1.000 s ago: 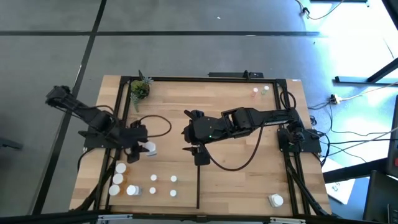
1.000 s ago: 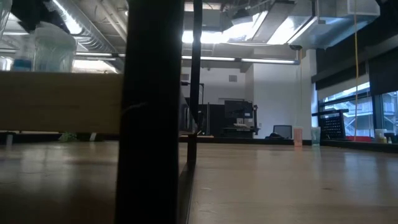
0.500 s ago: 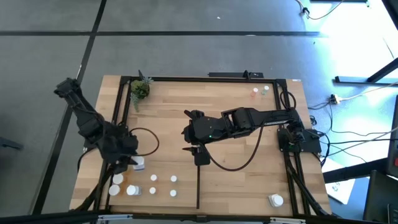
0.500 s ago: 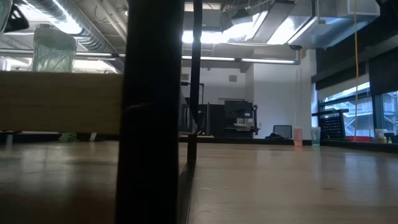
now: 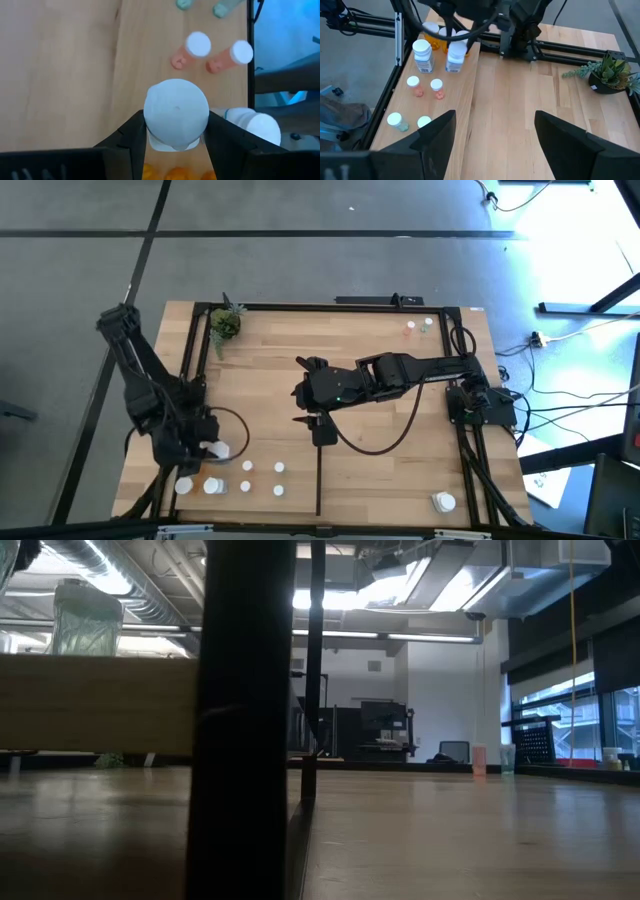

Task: Pick and place medicine bottles onto shelf by color
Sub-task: Put the left big white pill bottle on the shelf aligned with the other big white pill bottle

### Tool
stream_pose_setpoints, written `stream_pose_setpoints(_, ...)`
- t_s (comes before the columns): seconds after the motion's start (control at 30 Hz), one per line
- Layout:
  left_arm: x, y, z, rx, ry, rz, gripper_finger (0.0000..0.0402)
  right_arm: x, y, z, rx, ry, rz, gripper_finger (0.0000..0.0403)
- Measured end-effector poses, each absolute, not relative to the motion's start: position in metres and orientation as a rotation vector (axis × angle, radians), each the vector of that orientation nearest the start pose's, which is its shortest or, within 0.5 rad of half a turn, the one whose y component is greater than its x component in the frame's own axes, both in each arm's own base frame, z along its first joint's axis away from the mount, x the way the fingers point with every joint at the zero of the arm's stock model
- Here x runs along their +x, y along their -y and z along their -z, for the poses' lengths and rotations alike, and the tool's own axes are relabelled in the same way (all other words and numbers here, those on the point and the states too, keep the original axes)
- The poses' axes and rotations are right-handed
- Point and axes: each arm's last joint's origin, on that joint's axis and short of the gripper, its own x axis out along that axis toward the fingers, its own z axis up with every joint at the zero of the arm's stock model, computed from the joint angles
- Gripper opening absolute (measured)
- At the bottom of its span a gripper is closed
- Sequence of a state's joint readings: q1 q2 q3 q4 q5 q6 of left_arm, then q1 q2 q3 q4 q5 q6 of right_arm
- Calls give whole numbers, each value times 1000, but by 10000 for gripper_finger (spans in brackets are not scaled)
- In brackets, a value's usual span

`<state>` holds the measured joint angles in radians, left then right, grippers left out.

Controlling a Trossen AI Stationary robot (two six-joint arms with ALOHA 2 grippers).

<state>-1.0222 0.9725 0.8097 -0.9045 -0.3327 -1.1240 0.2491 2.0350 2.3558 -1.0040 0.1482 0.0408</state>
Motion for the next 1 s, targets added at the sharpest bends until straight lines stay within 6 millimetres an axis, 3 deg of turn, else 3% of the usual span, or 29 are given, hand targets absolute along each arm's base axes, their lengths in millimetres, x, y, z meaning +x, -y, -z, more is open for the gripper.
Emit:
stream_pose_setpoints(0.5,94,173,-236,-229,-1049,91,155,417,-97,-415,-89,-650,-59,272)
stream_pose_setpoints(1.0,95,178,-233,-231,-1052,93,166,417,-96,-415,-93,-650,-50,272)
